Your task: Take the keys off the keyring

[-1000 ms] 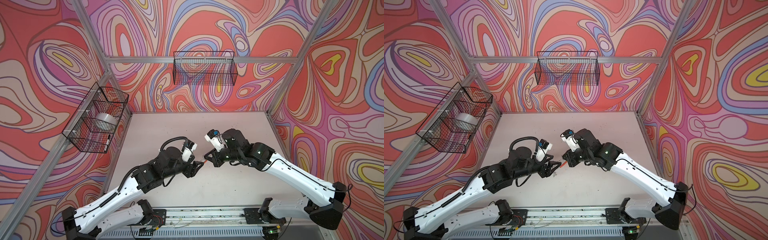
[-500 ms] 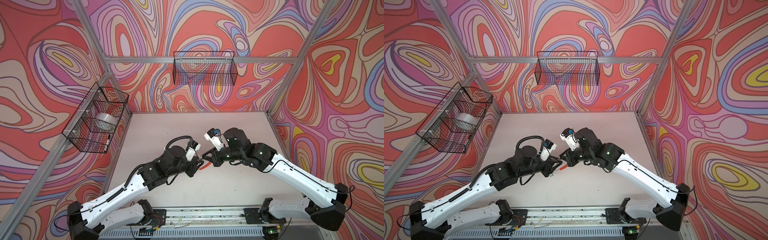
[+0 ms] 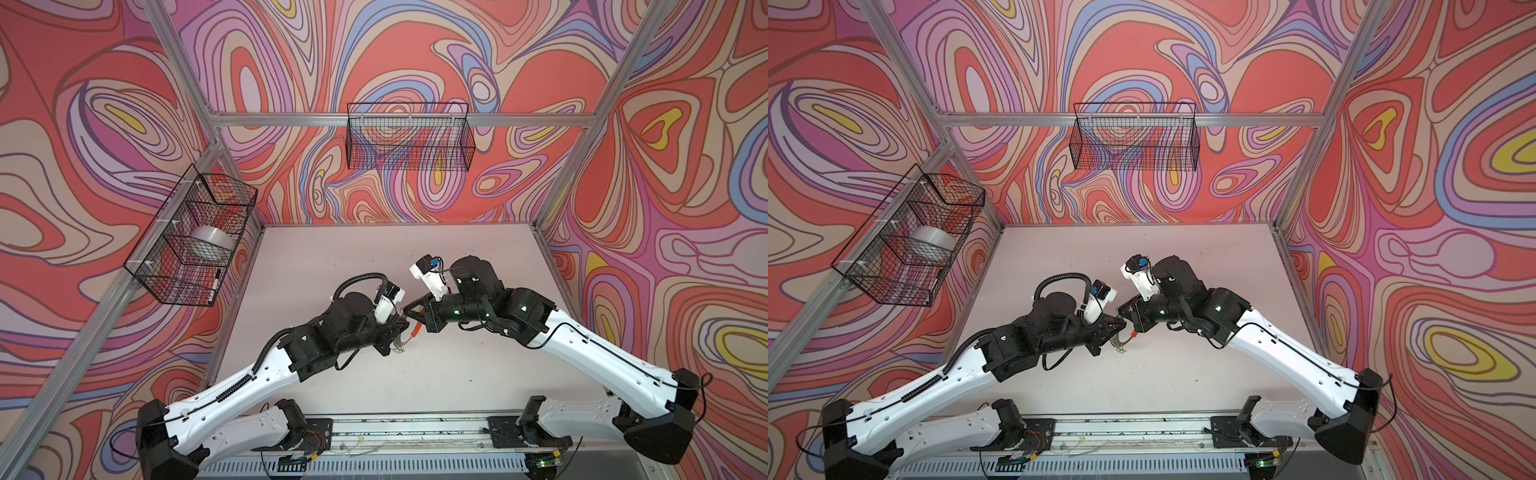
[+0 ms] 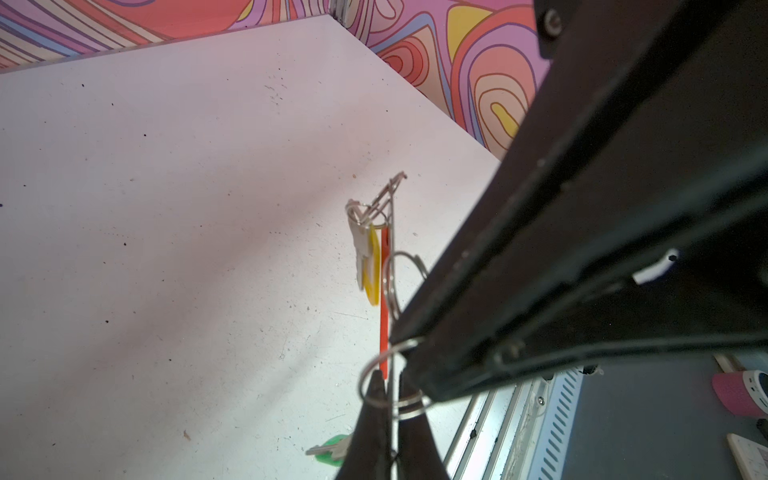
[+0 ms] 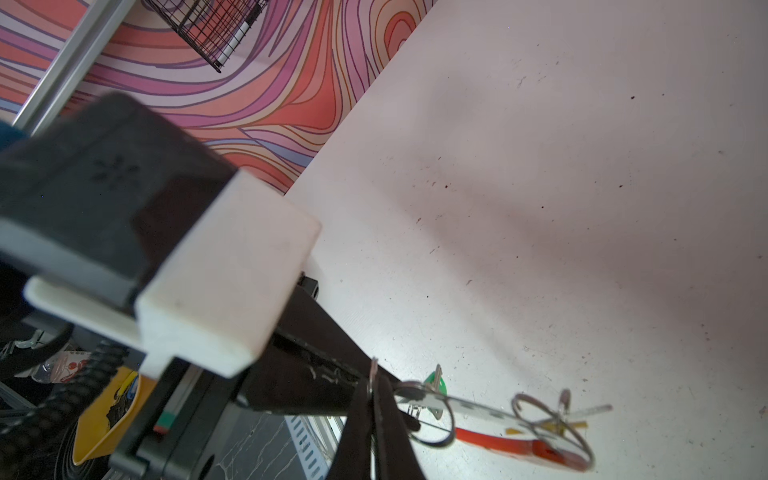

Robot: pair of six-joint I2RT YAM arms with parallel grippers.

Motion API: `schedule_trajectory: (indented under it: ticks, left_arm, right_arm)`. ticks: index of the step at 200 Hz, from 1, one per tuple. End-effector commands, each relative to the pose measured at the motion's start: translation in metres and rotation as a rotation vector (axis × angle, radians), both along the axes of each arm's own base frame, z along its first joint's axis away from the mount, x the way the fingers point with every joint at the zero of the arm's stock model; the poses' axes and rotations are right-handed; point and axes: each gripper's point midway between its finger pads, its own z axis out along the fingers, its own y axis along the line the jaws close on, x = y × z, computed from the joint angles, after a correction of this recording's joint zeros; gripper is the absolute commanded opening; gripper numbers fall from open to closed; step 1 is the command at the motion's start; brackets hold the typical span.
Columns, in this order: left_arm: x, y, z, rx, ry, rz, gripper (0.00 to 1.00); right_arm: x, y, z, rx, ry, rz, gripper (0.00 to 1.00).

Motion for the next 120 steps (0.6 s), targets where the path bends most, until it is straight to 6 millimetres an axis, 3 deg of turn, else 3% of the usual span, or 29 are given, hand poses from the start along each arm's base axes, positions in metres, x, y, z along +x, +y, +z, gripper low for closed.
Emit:
schedule_trajectory:
  ticks: [1, 46, 58, 60, 90, 120]
  left_arm:
    - [-0.002, 0.004, 0.004, -0.007, -0.001, 0.009, 0.00]
    - [-0.008, 0.008, 0.007, -0.010, 0.013, 0.007, 0.00]
    - [-0.011, 0.010, 0.009, -0.013, 0.012, -0.003, 0.00]
    - [-0.012, 0.010, 0.009, -0.012, 0.012, -0.006, 0.00]
    - [-0.026, 0.015, 0.020, -0.018, -0.003, -0.071, 0.00]
    - [-0.045, 0.020, 0.026, 0.005, 0.017, -0.147, 0.00]
  right_arm:
    - [0.011, -0.008, 0.012, 0.025, -0.057, -0.074, 0.00]
    - [0.018, -0.018, 0.024, 0.069, -0.121, -0.143, 0.41]
    - [0.019, -0.021, 0.028, 0.085, -0.134, -0.163, 0.94]
    - [0.019, -0.021, 0.029, 0.088, -0.136, -0.166, 0.97]
    - [0.017, -0.027, 0.035, 0.104, -0.166, -0.174, 0.98]
    - [0.011, -0.030, 0.029, 0.130, -0.142, -0.179, 0.98]
